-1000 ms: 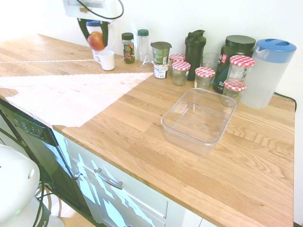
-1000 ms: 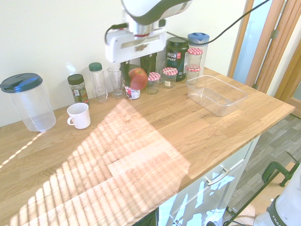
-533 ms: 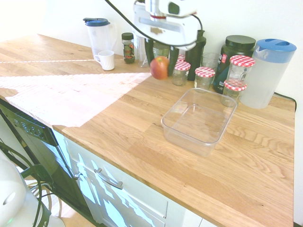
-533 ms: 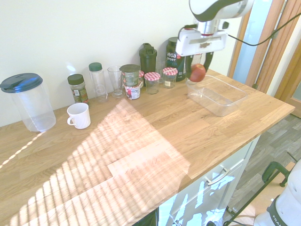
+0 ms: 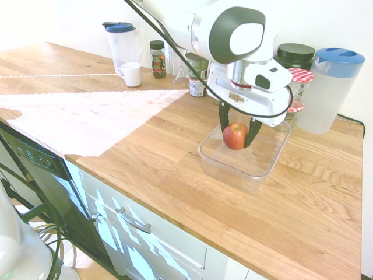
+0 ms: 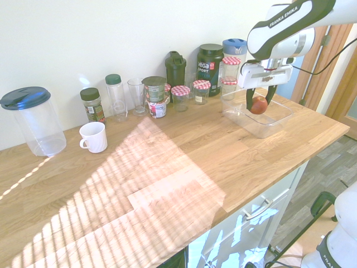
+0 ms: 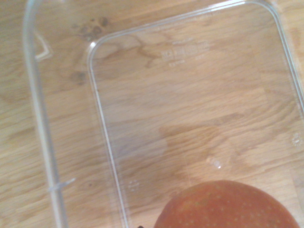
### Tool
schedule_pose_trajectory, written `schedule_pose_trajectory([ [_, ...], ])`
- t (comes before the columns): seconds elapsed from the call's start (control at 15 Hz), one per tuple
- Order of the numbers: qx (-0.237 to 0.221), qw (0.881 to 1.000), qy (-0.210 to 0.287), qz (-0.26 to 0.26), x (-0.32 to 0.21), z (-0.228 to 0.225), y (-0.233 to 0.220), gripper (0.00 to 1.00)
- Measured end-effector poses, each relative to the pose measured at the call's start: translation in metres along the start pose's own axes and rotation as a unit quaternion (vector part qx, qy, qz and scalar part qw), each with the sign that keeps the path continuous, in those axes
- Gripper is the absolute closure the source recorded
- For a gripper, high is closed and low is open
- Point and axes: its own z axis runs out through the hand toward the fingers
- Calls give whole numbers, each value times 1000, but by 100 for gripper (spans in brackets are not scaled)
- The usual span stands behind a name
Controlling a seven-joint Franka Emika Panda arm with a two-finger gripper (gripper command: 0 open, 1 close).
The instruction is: Put the apple into the container
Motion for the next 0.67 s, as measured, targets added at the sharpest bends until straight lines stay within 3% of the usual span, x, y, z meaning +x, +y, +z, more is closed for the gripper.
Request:
schedule_pose_trajectory([
  [0.27, 1, 1000, 9, 0, 11, 15, -6, 100],
  [0.33, 2, 1000, 11, 0, 12, 17, -8, 0],
  [0.67, 1, 1000, 16, 2, 15, 24, -25, 0],
])
